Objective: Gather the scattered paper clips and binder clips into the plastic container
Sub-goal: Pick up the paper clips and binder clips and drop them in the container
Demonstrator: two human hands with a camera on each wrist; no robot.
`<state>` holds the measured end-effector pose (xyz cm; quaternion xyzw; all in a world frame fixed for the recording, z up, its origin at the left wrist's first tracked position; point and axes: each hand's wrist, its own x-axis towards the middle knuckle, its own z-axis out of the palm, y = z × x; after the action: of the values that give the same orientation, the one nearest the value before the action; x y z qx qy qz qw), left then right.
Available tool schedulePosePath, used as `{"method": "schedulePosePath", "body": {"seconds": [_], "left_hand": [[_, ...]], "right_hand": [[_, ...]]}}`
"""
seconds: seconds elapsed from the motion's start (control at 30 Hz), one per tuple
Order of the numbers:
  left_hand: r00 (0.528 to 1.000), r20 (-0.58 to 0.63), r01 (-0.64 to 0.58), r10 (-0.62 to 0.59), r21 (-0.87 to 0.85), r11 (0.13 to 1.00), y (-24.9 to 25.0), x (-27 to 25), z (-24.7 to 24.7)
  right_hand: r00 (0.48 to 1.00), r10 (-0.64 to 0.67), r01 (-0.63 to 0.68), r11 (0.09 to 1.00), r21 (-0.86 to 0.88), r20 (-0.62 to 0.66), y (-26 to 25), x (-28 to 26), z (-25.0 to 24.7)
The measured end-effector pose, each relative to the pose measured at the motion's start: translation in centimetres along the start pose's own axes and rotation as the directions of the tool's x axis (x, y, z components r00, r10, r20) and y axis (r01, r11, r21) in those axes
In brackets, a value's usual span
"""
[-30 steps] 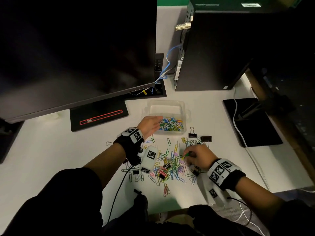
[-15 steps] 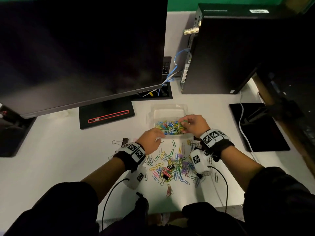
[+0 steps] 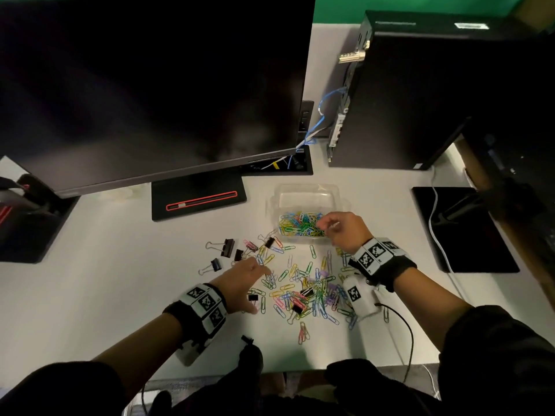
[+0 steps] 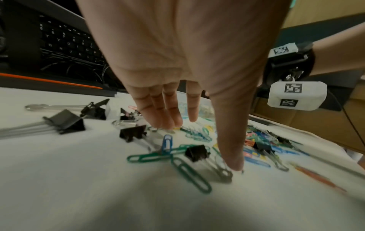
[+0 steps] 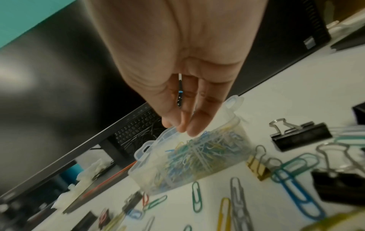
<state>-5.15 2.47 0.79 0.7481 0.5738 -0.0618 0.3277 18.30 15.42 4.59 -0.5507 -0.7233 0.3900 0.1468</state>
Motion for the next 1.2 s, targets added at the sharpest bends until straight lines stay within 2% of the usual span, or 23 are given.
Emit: {"method": "schedulePosePath", "body": {"seconds": [0.13,0.33,0.53,0.73,0.87,0.93,1.03,1.13,1.2], "left_hand": [[0.999,-0.037,0.035,-0.037,-0.050,0.998,-0.1,-0.4,1.0],[0.989,-0.141,0.024,-0.039,-0.110,0.994,0.1,0.0,1.5],[0.975,-0.203,0.055,-0.088,-0.163,0.985,-0.2,0.4,1.2],[0.926,-0.320,0.086,-0.198,-0.332,0.939,-1.7,-0.4,0.8],[0.900,-0.352,0.139,-0.259,-0.331,0.933,-3.4,-1.1,0.4],[0.892,-0.354,0.168,-0.283,-0.321,0.932,-4.1,-1.4,0.4],[0.890,-0.343,0.206,-0.300,-0.283,0.937,-4.7,-2.0,0.7],[0.877,-0.387,0.220,-0.286,-0.206,0.953,-4.7,-2.2,0.9],[0.864,-0.416,0.223,-0.285,-0.193,0.956,-4.0,-2.3,0.6]], "right_hand": [[0.984,-0.043,0.066,0.989,-0.131,0.170,0.5,-1.7,0.7],[0.939,0.030,0.120,0.904,-0.410,0.342,1.1,-2.8,3.1],[0.933,0.034,0.131,0.895,-0.427,0.358,0.3,-2.9,6.1],[0.897,-0.017,0.266,0.817,-0.511,0.441,-0.9,-2.8,8.8],[0.857,-0.095,0.385,0.772,-0.506,0.507,-1.1,-3.1,10.3],[0.848,-0.139,0.405,0.792,-0.457,0.511,-1.1,-3.2,10.6],[0.853,-0.170,0.352,0.885,-0.305,0.493,-1.0,-3.4,10.5],[0.861,-0.143,0.314,0.904,-0.289,0.488,-1.1,-3.2,9.8],[0.884,-0.138,0.278,0.924,-0.263,0.447,-1.1,-3.0,9.2]]}}
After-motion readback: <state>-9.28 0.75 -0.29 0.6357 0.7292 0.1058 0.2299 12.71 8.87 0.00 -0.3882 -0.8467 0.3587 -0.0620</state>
